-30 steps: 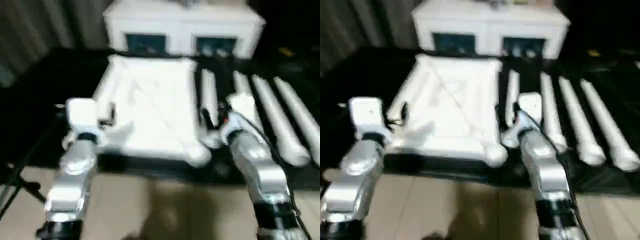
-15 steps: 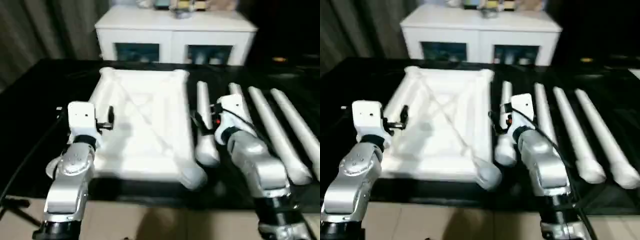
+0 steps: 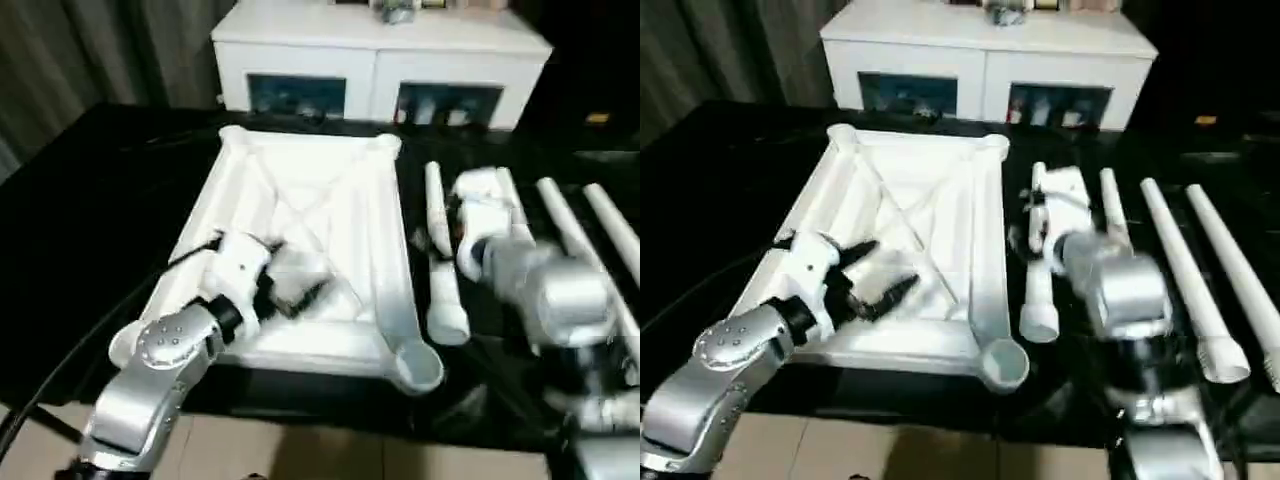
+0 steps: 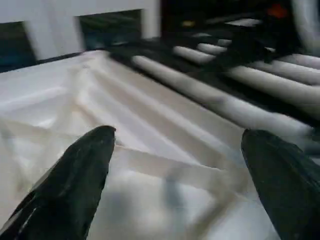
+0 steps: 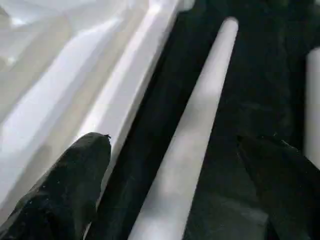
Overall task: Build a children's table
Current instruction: Move to table, then pick table leg
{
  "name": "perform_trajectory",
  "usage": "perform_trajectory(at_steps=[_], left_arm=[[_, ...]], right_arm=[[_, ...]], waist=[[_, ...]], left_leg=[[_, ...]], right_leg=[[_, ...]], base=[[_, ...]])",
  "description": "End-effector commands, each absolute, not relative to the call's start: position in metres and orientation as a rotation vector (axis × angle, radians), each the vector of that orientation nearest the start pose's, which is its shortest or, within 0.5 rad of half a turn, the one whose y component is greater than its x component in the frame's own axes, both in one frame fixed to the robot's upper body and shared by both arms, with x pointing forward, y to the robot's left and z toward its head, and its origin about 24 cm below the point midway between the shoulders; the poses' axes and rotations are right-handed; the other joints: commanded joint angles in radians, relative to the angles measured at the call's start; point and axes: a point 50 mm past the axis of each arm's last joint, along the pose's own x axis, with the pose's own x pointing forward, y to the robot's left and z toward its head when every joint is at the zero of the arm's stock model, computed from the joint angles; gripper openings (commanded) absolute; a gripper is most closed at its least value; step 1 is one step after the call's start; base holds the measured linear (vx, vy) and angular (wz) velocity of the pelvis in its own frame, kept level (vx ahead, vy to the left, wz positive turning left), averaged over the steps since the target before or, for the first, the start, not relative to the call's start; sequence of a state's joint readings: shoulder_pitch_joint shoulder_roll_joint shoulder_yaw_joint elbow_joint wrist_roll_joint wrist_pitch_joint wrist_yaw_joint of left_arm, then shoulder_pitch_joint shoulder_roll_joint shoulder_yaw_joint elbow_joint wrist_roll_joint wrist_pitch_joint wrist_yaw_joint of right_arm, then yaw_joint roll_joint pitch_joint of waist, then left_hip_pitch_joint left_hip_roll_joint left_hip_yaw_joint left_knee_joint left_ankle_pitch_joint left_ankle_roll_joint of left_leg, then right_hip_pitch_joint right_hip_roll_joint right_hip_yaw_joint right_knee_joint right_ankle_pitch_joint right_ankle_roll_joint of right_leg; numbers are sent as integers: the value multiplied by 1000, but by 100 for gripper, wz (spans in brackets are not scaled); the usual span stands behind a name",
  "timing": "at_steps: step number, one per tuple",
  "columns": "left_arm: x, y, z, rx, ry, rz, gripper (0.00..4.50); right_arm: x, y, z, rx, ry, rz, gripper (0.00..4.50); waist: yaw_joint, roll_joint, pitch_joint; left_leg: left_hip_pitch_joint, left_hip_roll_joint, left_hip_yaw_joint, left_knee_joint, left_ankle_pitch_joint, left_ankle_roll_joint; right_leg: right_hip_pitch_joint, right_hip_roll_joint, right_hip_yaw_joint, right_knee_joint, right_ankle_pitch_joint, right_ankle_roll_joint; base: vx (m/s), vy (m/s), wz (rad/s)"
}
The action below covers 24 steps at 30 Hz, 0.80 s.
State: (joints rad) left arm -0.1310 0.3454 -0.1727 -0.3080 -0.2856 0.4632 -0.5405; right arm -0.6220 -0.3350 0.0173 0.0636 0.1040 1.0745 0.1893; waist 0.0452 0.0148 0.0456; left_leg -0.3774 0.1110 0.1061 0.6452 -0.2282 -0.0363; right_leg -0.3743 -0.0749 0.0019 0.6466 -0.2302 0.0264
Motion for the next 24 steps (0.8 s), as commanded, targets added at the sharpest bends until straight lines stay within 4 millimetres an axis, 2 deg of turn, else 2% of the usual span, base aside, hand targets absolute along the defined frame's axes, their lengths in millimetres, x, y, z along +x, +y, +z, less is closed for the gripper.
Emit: perform_trajectory(at_steps=[1, 2, 3, 4, 5, 7, 8, 9, 10, 11, 12, 13, 15, 18, 24], left_arm=[[248, 116, 98, 94, 147, -883, 450], [248, 116, 98, 99, 150, -880, 450], [248, 116, 98, 100, 151, -878, 450], [249, 116, 99, 99, 153, -876, 450], [249, 116, 99, 95, 157, -876, 450], [245, 113, 102, 97, 163, -922, 450], [244, 113, 103, 98, 165, -934, 450], [241, 111, 104, 102, 168, -953, 450], [239, 110, 106, 101, 171, -977, 450], [236, 108, 107, 101, 173, -999, 450], [234, 107, 109, 99, 178, -1021, 450], [232, 106, 110, 99, 181, -1038, 450], [228, 105, 111, 117, 196, -1062, 450], [227, 106, 110, 144, 211, -1062, 450], [225, 105, 115, 145, 213, -1068, 450]], right_arm=[[336, -183, 111, -202, 673, 161, 444], [336, -183, 110, -195, 690, 165, 444], [336, -185, 107, -179, 720, 164, 444], [336, -187, 104, -161, 750, 163, 444], [336, -188, 102, -137, 775, 170, 444], [338, -183, 98, -41, 806, 212, 444], [338, -182, 97, -25, 813, 219, 444], [339, -181, 96, -17, 823, 225, 444], [340, -179, 94, -1, 829, 232, 444], [340, -177, 93, 26, 840, 240, 444], [340, -175, 90, 57, 858, 249, 444], [341, -174, 88, 81, 871, 253, 444], [341, -172, 83, 107, 891, 252, 428], [342, -173, 80, 113, 913, 245, 407], [339, -178, 70, 115, 978, 219, 356]], waist=[[-10, -5, -31], [-7, -5, -27], [-9, -6, -27], [-12, -9, -32], [-13, -15, -39], [-12, -18, -43], [-9, -14, -46], [-12, -18, -46], [-11, -21, -51], [-9, -20, -56], [-8, -19, -57], [-4, -23, -62], [1, -26, -61], [7, -25, -55], [13, -26, -50]], left_leg=[[36, 71, -11, -107, -394, -85], [43, 76, -4, -109, -419, -96], [42, 76, -3, -109, -426, -101], [37, 77, -4, -111, -406, -106], [26, 80, -3, -112, -345, -102], [16, 79, 2, -109, -260, -85], [17, 79, 6, -108, -242, -77], [12, 79, 8, -107, -229, -73], [8, 82, 11, -105, -179, -67], [8, 82, 16, -98, -120, -56], [7, 81, 18, -96, -92, -49], [7, 81, 24, -90, -32, -30], [7, 81, 32, -89, 2, -4], [9, 87, 37, -94, -33, -6], [15, 91, 40, -104, -123, -66]], right_leg=[[13, -54, 22, -94, -350, -186], [5, -58, 25, -106, -413, -162], [4, -58, 25, -107, -428, -154], [9, -58, 24, -103, -408, -148], [19, -57, 23, -96, -323, -154], [26, -56, 23, -85, -218, -176], [25, -57, 21, -83, -197, -193], [26, -56, 21, -81, -179, -199], [33, -56, 17, -76, -120, -211], [32, -55, 16, -69, -46, -225], [33, -55, 15, -66, -14, -234], [33, -53, 14, -61, 58, -252], [31, -51, 12, -61, 101, -271], [29, -52, 11, -65, 31, -271], [20, -50, 12, -71, -85, -235]], base=[[-68, -12, 9], [-68, -12, 9], [-69, -8, 6], [0, 0, 0], [0, 0, 0], [0, 0, 0], [0, 0, 0], [0, 0, 0], [0, 0, 0], [0, 0, 0], [0, 0, 0], [0, 0, 0], [0, 0, 0], [0, 0, 0], [0, 0, 0]])
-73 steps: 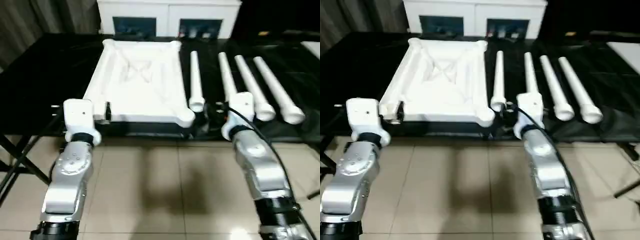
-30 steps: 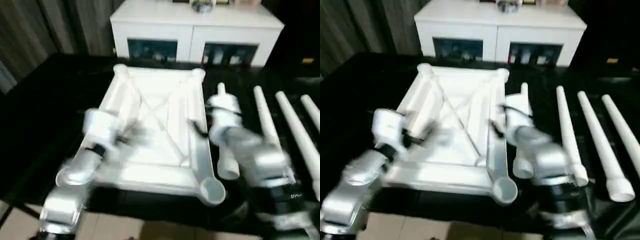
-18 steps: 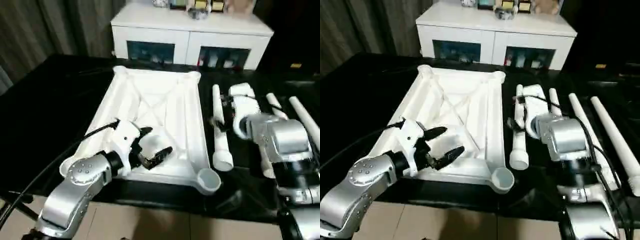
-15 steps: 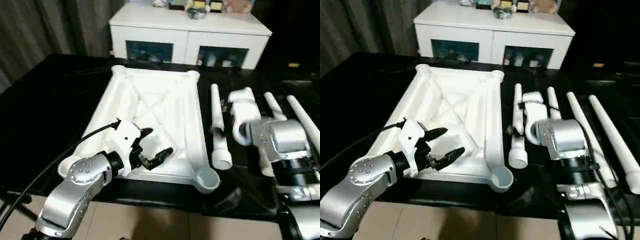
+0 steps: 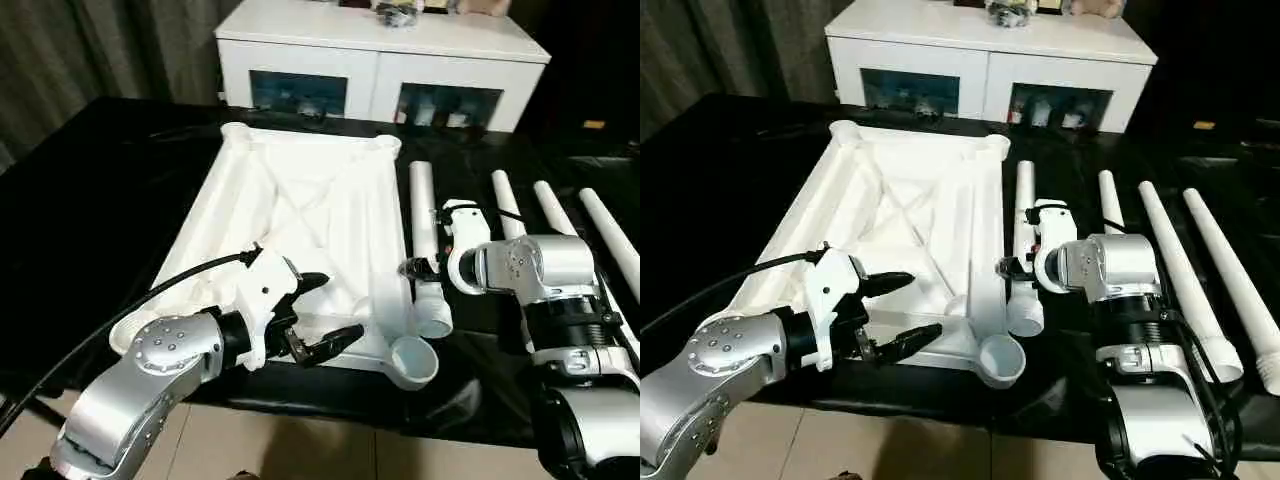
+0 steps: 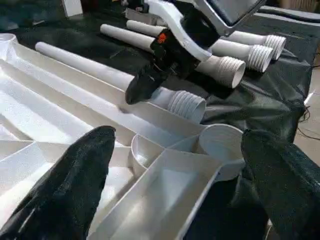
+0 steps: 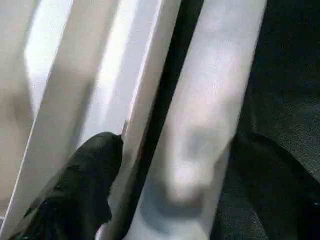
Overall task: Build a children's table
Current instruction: Pick table leg
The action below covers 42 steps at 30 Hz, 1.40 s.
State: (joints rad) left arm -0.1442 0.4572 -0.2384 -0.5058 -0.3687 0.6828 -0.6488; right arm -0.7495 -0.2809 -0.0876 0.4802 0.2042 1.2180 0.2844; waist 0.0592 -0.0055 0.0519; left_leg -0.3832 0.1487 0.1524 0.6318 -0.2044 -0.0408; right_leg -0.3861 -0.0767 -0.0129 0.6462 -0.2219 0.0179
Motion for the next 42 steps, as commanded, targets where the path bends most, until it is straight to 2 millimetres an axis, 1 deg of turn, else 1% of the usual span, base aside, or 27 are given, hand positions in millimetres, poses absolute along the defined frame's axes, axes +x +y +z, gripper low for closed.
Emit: perform_trajectory(at_steps=[1, 5, 8, 11, 14, 16, 17, 21, 22, 23, 24, 25, 26, 27, 28, 29, 30, 31, 32, 33, 36, 37, 38, 39, 40, 41, 42], left_arm=[[225, 105, 116, 145, 213, -1069, 450], [225, 106, 115, 151, 216, -1068, 450], [225, 105, 115, 167, 221, -1067, 450], [225, 105, 115, 167, 221, -1067, 450], [226, 105, 115, 167, 220, -1065, 450], [230, 105, 117, 165, 205, -1039, 450], [231, 106, 118, 165, 199, -1027, 450], [236, 107, 119, 162, 184, -993, 450], [236, 107, 119, 162, 184, -993, 450], [238, 109, 119, 166, 180, -978, 450], [239, 110, 119, 170, 180, -970, 450], [241, 111, 119, 178, 180, -958, 450], [242, 112, 118, 182, 181, -953, 450], [244, 113, 117, 195, 188, -948, 450], [244, 113, 116, 202, 191, -947, 450], [244, 113, 116, 202, 191, -947, 450], [245, 113, 115, 209, 195, -946, 450], [245, 113, 115, 214, 197, -945, 450], [246, 113, 114, 216, 195, -940, 450], [246, 112, 114, 217, 195, -938, 450], [246, 112, 114, 222, 193, -927, 450], [246, 112, 113, 221, 197, -928, 450], [246, 112, 113, 221, 197, -928, 450], [243, 112, 111, 226, 205, -943, 450], [241, 111, 110, 229, 210, -956, 450], [241, 111, 110, 230, 210, -957, 450], [238, 109, 108, 236, 219, -978, 450]], right_arm=[[339, -179, 70, 113, 981, 215, 347], [338, -182, 68, 114, 985, 201, 306], [334, -191, 63, 106, 1011, 172, 291], [333, -193, 61, 111, 1018, 164, 267], [331, -196, 58, 114, 1026, 155, 257], [325, -204, 54, 116, 1036, 131, 244], [324, -207, 55, 121, 1033, 122, 241], [323, -213, 57, 133, 1015, 102, 231], [323, -213, 57, 133, 1015, 102, 230], [324, -216, 59, 133, 1004, 99, 230], [325, -217, 62, 135, 986, 100, 229], [327, -217, 66, 141, 957, 107, 223], [328, -217, 69, 145, 941, 113, 222], [331, -215, 75, 156, 896, 136, 222], [332, -214, 78, 162, 876, 147, 222], [332, -214, 78, 162, 876, 147, 222], [333, -213, 80, 159, 855, 158, 221], [335, -211, 81, 142, 825, 165, 221], [336, -210, 81, 105, 810, 164, 221], [336, -209, 80, 91, 804, 164, 221], [338, -204, 77, 20, 774, 172, 221], [338, -203, 76, 21, 772, 176, 221], [338, -203, 76, 21, 772, 176, 221], [339, -196, 77, 72, 756, 192, 255], [339, -193, 78, 92, 752, 201, 255], [339, -193, 79, 92, 752, 201, 288], [339, -191, 79, 100, 750, 208, 290]], waist=[[1, -5, -56], [3, -6, -57], [4, -7, -58], [5, -7, -58], [4, -9, -58], [5, -8, -58], [6, -4, -58], [6, -7, -57], [5, -4, -56], [5, 3, -56], [4, -2, -57], [4, 1, -57], [4, 2, -58], [5, 0, -58], [4, 6, -58], [3, 3, -61], [3, 4, -61], [2, 1, -62], [2, 2, -61], [1, -2, -61], [-1, -3, -59], [-3, -6, -58], [-3, -5, -58], [-5, -6, -57], [-6, -3, -58], [-9, -4, -59], [-11, -5, -59]], left_leg=[[22, 54, -5, -91, -156, -69], [20, 54, -5, -92, -148, -79], [20, 53, -5, -92, -147, -82], [19, 53, -5, -93, -145, -85], [18, 53, -4, -92, -143, -85], [19, 53, -4, -92, -145, -85], [20, 54, -5, -93, -149, -88], [21, 54, -6, -95, -181, -97], [22, 54, -7, -97, -198, -101], [22, 54, -8, -96, -208, -106], [24, 54, -7, -96, -216, -106], [23, 53, -7, -96, -217, -106], [23, 53, -8, -96, -215, -107], [22, 53, -8, -96, -208, -105], [22, 53, -9, -96, -203, -107], [20, 53, -9, -94, -184, -102], [19, 53, -9, -94, -174, -99], [17, 54, -8, -93, -154, -93], [17, 54, -8, -93, -147, -90], [16, 54, -7, -92, -138, -83], [16, 55, -5, -92, -146, -72], [15, 56, -4, -93, -152, -70], [16, 55, -5, -93, -154, -70], [16, 55, -4, -94, -157, -68], [15, 54, -5, -94, -152, -67], [15, 55, -6, -94, -148, -66], [15, 55, -5, -94, -145, -65]], right_leg=[[30, -48, 27, -72, -104, -218], [30, -48, 27, -71, -91, -200], [30, -48, 27, -72, -88, -196], [31, -47, 27, -72, -83, -193], [32, -48, 27, -72, -79, -193], [31, -47, 27, -73, -77, -191], [30, -47, 28, -73, -78, -190], [30, -47, 27, -77, -104, -185], [28, -46, 27, -78, -118, -183], [27, -46, 27, -77, -125, -183], [26, -46, 28, -80, -130, -181], [26, -44, 28, -80, -127, -180], [27, -45, 28, -79, -121, -180], [28, -45, 27, -79, -110, -181], [28, -44, 27, -79, -95, -180], [32, -45, 26, -74, -65, -185], [32, -45, 26, -73, -52, -189], [35, -46, 26, -72, -29, -196], [35, -46, 26, -72, -22, -199], [35, -46, 25, -72, -19, -205], [34, -48, 27, -76, -56, -214], [34, -49, 27, -77, -71, -213], [34, -49, 27, -77, -76, -212], [33, -48, 28, -77, -82, -211], [33, -48, 28, -76, -78, -211], [33, -47, 28, -75, -69, -209], [33, -47, 28, -75, -64, -210]], base=[[0, 0, 0], [0, 0, 0], [0, 0, 0], [0, 0, 0], [0, 0, 0], [0, 0, 0], [0, 0, 0], [0, 0, 0], [0, 0, 0], [0, 0, 0], [0, 0, 0], [0, 0, 0], [0, 0, 0], [0, 0, 0], [0, 0, 0], [0, 0, 0], [0, 0, 0], [0, 0, 0], [0, 0, 0], [0, 0, 0], [0, 0, 0], [0, 0, 0], [0, 0, 0], [0, 0, 0], [0, 0, 0], [0, 0, 0], [0, 0, 0]])
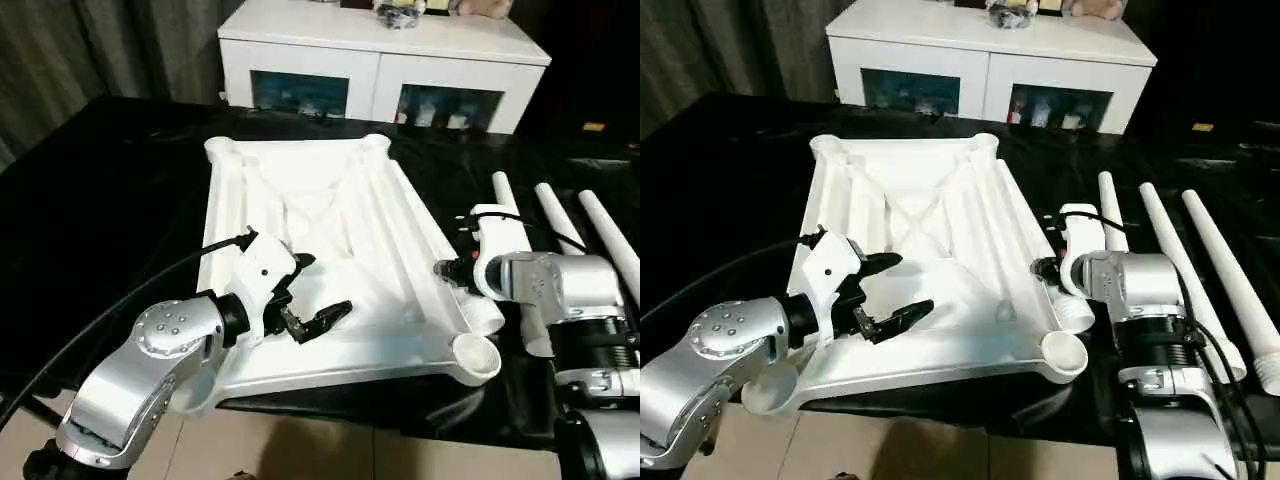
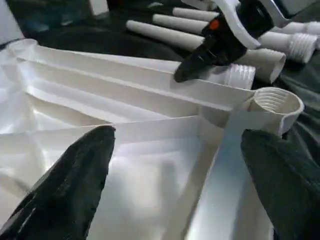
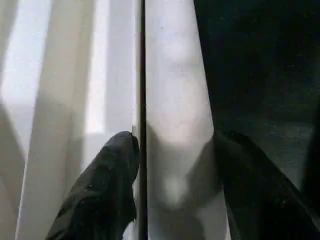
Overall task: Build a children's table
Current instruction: Pick table leg
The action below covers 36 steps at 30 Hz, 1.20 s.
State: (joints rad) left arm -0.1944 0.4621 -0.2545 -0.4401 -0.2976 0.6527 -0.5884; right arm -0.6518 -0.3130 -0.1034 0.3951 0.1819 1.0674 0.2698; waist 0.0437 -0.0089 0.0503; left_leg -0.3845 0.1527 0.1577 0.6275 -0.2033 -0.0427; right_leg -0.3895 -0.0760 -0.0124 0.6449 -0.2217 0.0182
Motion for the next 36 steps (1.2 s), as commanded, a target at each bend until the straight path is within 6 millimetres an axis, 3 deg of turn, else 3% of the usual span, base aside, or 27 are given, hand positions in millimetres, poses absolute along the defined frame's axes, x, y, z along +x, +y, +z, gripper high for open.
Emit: perform_trajectory(at_steps=[1, 2, 9, 16, 21, 26, 29, 30, 36], left_arm=[[238, 109, 108, 236, 219, -978, 450], [238, 109, 108, 236, 219, -978, 450], [235, 100, 93, 277, 266, -1013, 450], [233, 85, 75, 340, 321, -1089, 450], [243, 89, 61, 424, 353, -1023, 450], [253, 108, 52, 494, 382, -932, 450], [255, 122, 51, 521, 397, -911, 450], [256, 128, 53, 529, 387, -895, 450], [265, 179, 69, 562, 388, -768, 450]], right_arm=[[339, -191, 79, 100, 750, 208, 290], [339, -191, 79, 100, 750, 208, 318], [341, -187, 85, 110, 726, 233, 372], [347, -189, 108, 91, 619, 244, 436], [349, -190, 132, 25, 488, 305, 436], [337, -191, 149, -78, 396, 440, 436], [330, -195, 147, -111, 395, 482, 436], [328, -195, 146, -117, 393, 494, 436], [315, -184, 139, -143, 362, 602, 436]], waist=[[3, -1, -57], [3, -1, -58], [2, -5, -56], [4, -12, -56], [8, -12, -58], [16, -7, -57], [17, 1, -58], [16, -2, -58], [11, 3, -55]], left_leg=[[16, 51, -10, -89, -141, -60], [16, 51, -9, -88, -136, -57], [18, 53, -6, -90, -131, -53], [18, 54, -3, -89, -114, -43], [18, 56, -1, -86, -96, -38], [20, 58, -3, -87, -108, -24], [21, 57, -4, -86, -101, -21], [20, 57, -3, -86, -105, -20], [21, 57, -6, -89, -150, -18]], right_leg=[[36, -47, 27, -73, -56, -213], [37, -47, 27, -73, -50, -215], [35, -47, 29, -76, -66, -212], [34, -48, 30, -76, -65, -198], [37, -48, 30, -74, -36, -194], [38, -49, 31, -76, -27, -179], [36, -48, 30, -73, -2, -208], [37, -47, 30, -74, -3, -211], [32, -46, 29, -75, -40, -221]], base=[[0, 0, 0], [0, 0, 0], [0, 0, 0], [0, 0, 0], [0, 0, 0], [0, 0, 0], [0, 0, 0], [0, 0, 0], [0, 0, 0]])
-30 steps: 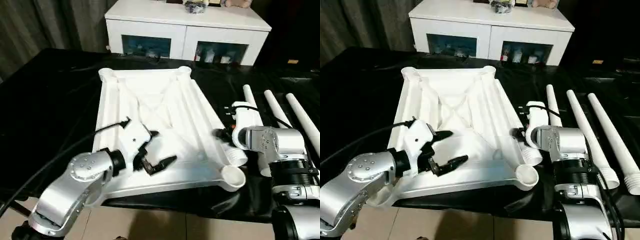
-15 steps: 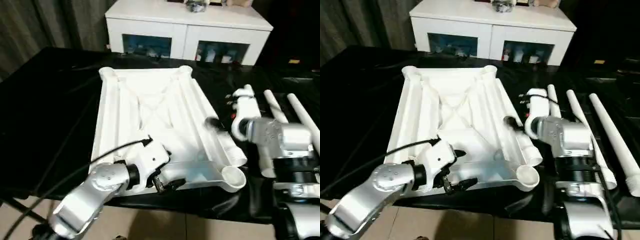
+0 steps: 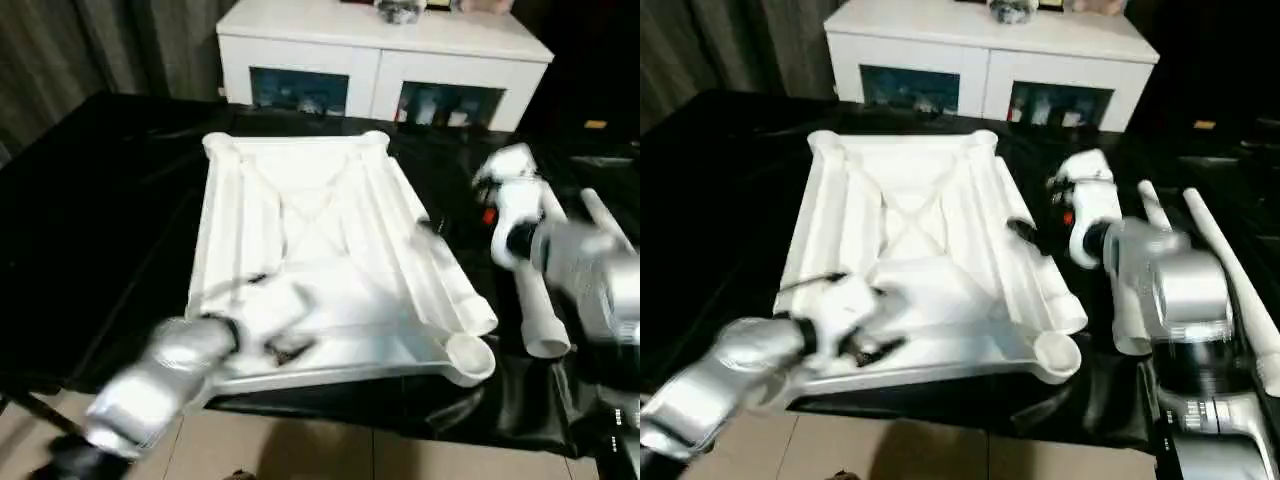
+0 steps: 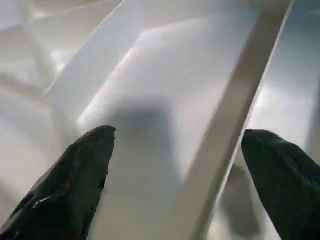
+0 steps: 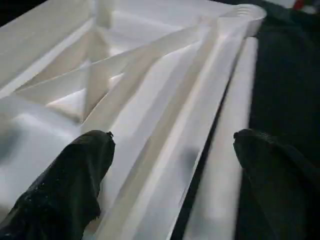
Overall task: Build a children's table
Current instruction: Pick table leg
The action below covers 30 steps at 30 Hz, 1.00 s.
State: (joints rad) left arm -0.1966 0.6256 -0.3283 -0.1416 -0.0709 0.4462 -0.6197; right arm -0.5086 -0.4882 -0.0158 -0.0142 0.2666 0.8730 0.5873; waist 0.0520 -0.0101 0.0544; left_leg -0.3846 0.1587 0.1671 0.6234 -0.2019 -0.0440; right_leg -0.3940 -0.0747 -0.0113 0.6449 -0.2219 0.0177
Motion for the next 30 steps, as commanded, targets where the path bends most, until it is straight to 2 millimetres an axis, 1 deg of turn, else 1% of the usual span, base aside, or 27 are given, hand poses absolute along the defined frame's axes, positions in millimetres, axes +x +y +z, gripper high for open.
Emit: perform_trajectory(at_steps=[1, 2, 4, 6, 7, 8, 9, 10, 12, 13, 14, 15, 16, 17, 18, 19, 20, 21, 22, 23, 24, 25, 26, 27, 28, 29, 30], left_arm=[[265, 188, 71, 574, 395, -744, 450], [266, 194, 72, 581, 399, -727, 450], [267, 202, 74, 583, 402, -704, 450], [267, 211, 79, 580, 392, -678, 450], [267, 211, 80, 580, 392, -676, 450], [267, 213, 81, 582, 391, -673, 450], [267, 214, 86, 587, 362, -672, 450], [268, 212, 89, 580, 342, -679, 450], [267, 201, 96, 539, 287, -736, 450], [266, 195, 98, 524, 267, -767, 450], [265, 190, 99, 501, 257, -794, 450], [266, 179, 99, 474, 232, -840, 450], [266, 179, 99, 474, 232, -840, 450], [267, 174, 98, 458, 227, -866, 450], [268, 172, 97, 453, 225, -876, 450], [272, 164, 95, 449, 225, -928, 450], [276, 160, 93, 455, 226, -951, 433], [280, 156, 91, 470, 231, -969, 433], [282, 155, 90, 479, 234, -977, 433], [286, 150, 88, 491, 243, -1008, 433], [287, 148, 87, 494, 248, -1027, 419], [289, 146, 85, 497, 261, -1049, 397], [289, 146, 85, 497, 261, -1049, 397], [290, 144, 83, 496, 269, -1070, 394], [294, 141, 82, 493, 278, -1086, 384], [296, 137, 79, 485, 291, -1127, 384], [297, 135, 78, 482, 296, -1147, 369]], right_arm=[[313, -182, 137, -138, 363, 616, 436], [312, -180, 135, -133, 364, 625, 436], [311, -178, 134, -126, 366, 635, 436], [309, -177, 131, -121, 364, 642, 436], [308, -177, 131, -120, 364, 642, 436], [308, -176, 130, -119, 363, 644, 436], [306, -177, 130, -107, 358, 648, 436], [306, -177, 131, -103, 353, 650, 436], [304, -177, 132, -95, 344, 661, 436], [304, -177, 132, -95, 340, 667, 436], [303, -177, 133, -99, 331, 676, 436], [300, -176, 135, -102, 314, 707, 436], [300, -176, 135, -102, 314, 707, 436], [299, -175, 137, -110, 307, 732, 436], [298, -175, 138, -113, 305, 741, 436], [295, -174, 141, -134, 298, 783, 436], [293, -174, 142, -155, 304, 802, 445], [292, -175, 142, -179, 311, 815, 445], [292, -175, 142, -193, 316, 819, 445], [291, -177, 142, -226, 331, 822, 445], [291, -179, 142, -241, 338, 821, 450], [290, -180, 142, -260, 344, 826, 450], [290, -180, 142, -260, 344, 826, 450], [289, -180, 142, -273, 350, 833, 450], [287, -181, 142, -299, 366, 850, 450], [283, -184, 141, -335, 388, 872, 450], [282, -185, 140, -348, 399, 880, 450]], waist=[[2, 8, -57], [0, 7, -57], [-2, 13, -57], [1, 13, -59], [3, 13, -61], [4, 13, -61], [7, 16, -61], [9, 14, -61], [10, 15, -60], [10, 17, -60], [10, 16, -59], [12, 21, -59], [12, 17, -59], [12, 18, -60], [13, 18, -59], [12, 19, -59], [13, 20, -60], [12, 18, -60], [13, 19, -62], [16, 24, -62], [15, 25, -64], [15, 26, -65], [13, 23, -66], [12, 27, -68], [11, 31, -67], [12, 34, -68], [13, 35, -66]], left_leg=[[22, 51, -16, -88, -177, -22], [23, 51, -15, -88, -187, -24], [26, 52, -16, -90, -204, -37], [26, 54, -16, -90, -187, -40], [26, 53, -15, -88, -168, -38], [26, 53, -15, -88, -160, -36], [26, 53, -14, -87, -149, -34], [25, 52, -14, -87, -152, -34], [25, 53, -15, -89, -162, -36], [26, 54, -15, -90, -176, -40], [26, 55, -15, -91, -187, -44], [26, 56, -16, -91, -187, -46], [28, 55, -13, -90, -194, -46], [25, 54, -14, -90, -190, -43], [25, 54, -14, -90, -192, -42], [24, 53, -15, -89, -189, -40], [26, 53, -15, -88, -191, -38], [26, 52, -15, -89, -189, -36], [26, 52, -14, -86, -178, -34], [22, 51, -17, -86, -161, -31], [25, 51, -15, -83, -154, -30], [23, 52, -16, -83, -139, -26], [22, 51, -15, -81, -133, -23], [17, 51, -18, -80, -113, -17], [20, 51, -16, -78, -116, -12], [22, 52, -16, -77, -123, -8], [21, 51, -15, -78, -127, -6]], right_leg=[[34, -47, 28, -77, -72, -218], [33, -46, 28, -77, -83, -216], [29, -46, 28, -77, -100, -215], [30, -47, 29, -75, -67, -216], [31, -47, 29, -71, -32, -218], [31, -46, 28, -70, -19, -220], [31, -47, 28, -68, -1, -224], [32, -47, 28, -69, 2, -226], [33, -49, 28, -70, -9, -229], [32, -50, 28, -70, -21, -231], [32, -50, 28, -71, -31, -231], [32, -51, 29, -70, -29, -230], [32, -50, 29, -72, -26, -229], [34, -49, 29, -71, -20, -228], [34, -50, 29, -72, -22, -227], [36, -50, 30, -72, -24, -225], [36, -50, 30, -73, -29, -220], [36, -49, 30, -75, -32, -218], [37, -50, 31, -74, -20, -218], [41, -52, 31, -74, -9, -219], [40, -51, 30, -73, 3, -221], [43, -52, 30, -70, 27, -227], [43, -51, 30, -70, 38, -230], [49, -55, 30, -64, 71, -240], [46, -53, 29, -67, 73, -246], [47, -54, 30, -67, 74, -257], [48, -52, 30, -71, 66, -257]], base=[[0, 0, 0], [0, 0, 0], [0, 0, 0], [0, 0, 0], [0, 0, 0], [0, 0, 0], [0, 0, 0], [0, 0, 0], [0, 0, 0], [0, 0, 0], [0, 0, 0], [0, 0, 0], [0, 0, 0], [0, 0, 0], [0, 0, 0], [0, 0, 0], [0, 0, 0], [0, 0, 0], [0, 0, 0], [0, 0, 0], [0, 0, 0], [0, 0, 0], [0, 0, 0], [0, 0, 0], [0, 0, 0], [0, 0, 0], [0, 0, 0]])
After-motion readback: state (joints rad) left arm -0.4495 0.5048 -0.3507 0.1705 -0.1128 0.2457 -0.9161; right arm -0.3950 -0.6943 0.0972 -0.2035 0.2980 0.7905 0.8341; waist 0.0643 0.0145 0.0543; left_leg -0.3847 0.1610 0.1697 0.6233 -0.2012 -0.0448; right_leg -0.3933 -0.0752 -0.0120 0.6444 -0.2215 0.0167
